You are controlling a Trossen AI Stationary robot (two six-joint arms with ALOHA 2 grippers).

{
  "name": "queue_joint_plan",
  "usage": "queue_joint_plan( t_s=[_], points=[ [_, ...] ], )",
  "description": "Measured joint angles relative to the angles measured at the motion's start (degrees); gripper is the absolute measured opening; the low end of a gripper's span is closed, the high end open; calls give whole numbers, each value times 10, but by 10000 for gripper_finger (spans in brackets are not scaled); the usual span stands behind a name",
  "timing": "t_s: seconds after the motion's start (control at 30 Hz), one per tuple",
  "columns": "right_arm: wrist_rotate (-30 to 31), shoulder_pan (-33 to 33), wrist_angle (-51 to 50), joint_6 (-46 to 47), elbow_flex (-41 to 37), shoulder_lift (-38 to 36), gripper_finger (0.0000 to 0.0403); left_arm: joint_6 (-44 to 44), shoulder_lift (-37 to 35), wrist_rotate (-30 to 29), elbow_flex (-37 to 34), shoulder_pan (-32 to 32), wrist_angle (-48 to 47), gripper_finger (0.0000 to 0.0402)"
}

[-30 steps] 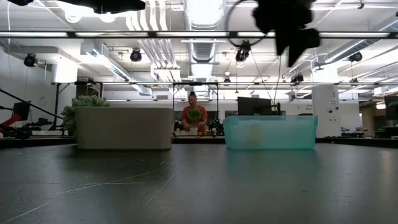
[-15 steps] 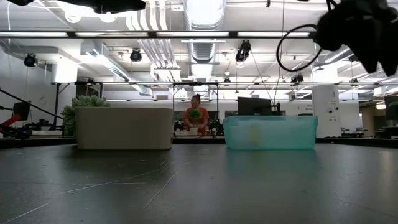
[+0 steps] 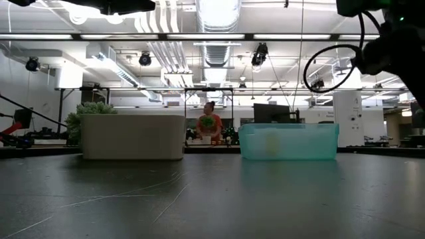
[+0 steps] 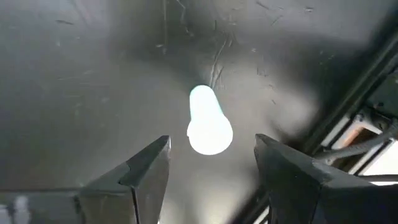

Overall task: Pick and place medicine bottles into bin by pill shape (circle, oval)
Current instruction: Put the top small green tablet bottle into the green bin

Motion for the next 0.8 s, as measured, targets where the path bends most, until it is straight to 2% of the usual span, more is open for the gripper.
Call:
queue_joint_plan(
  t_s=[0.53, 0.8],
  points=[
    [0, 0, 56, 8, -57, 0, 220, 0, 0, 0, -1, 0, 0, 183],
    [0, 0, 60, 8, -58, 0, 161, 0, 0, 0, -1, 0, 0, 183]
  ],
)
